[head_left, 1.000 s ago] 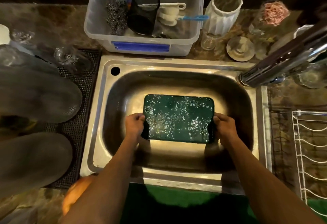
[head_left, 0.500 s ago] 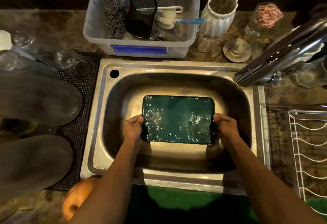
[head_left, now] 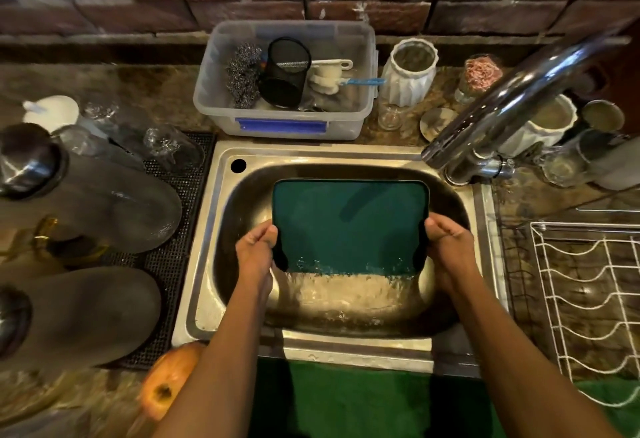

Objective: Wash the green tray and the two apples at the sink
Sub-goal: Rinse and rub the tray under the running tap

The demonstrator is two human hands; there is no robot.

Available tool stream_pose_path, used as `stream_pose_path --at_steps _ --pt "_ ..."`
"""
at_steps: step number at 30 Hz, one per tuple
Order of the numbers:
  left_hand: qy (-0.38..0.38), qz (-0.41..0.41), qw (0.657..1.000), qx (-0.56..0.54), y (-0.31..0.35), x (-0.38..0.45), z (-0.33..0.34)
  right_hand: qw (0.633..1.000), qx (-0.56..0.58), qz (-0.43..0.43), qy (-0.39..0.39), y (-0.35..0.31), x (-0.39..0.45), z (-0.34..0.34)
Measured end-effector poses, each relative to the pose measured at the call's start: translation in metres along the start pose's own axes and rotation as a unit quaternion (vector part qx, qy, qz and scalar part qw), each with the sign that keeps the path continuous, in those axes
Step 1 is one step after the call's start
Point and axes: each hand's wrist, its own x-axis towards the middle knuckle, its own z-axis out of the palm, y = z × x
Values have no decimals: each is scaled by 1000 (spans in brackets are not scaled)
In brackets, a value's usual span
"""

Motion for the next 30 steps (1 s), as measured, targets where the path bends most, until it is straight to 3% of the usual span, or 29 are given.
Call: stream_pose_path --at_steps 9,16,30 --pt "-74 66 995 -29 30 -48 -17 998 45 -45 -16 -37 -39 -11" --pt "-82 24 994 -75 19 -55 -25 994 81 -41 -60 -24 -50 -24" --pt "-100 -4 985 -143 31 -83 -32 986 155 -16 -55 -47 -81 -33"
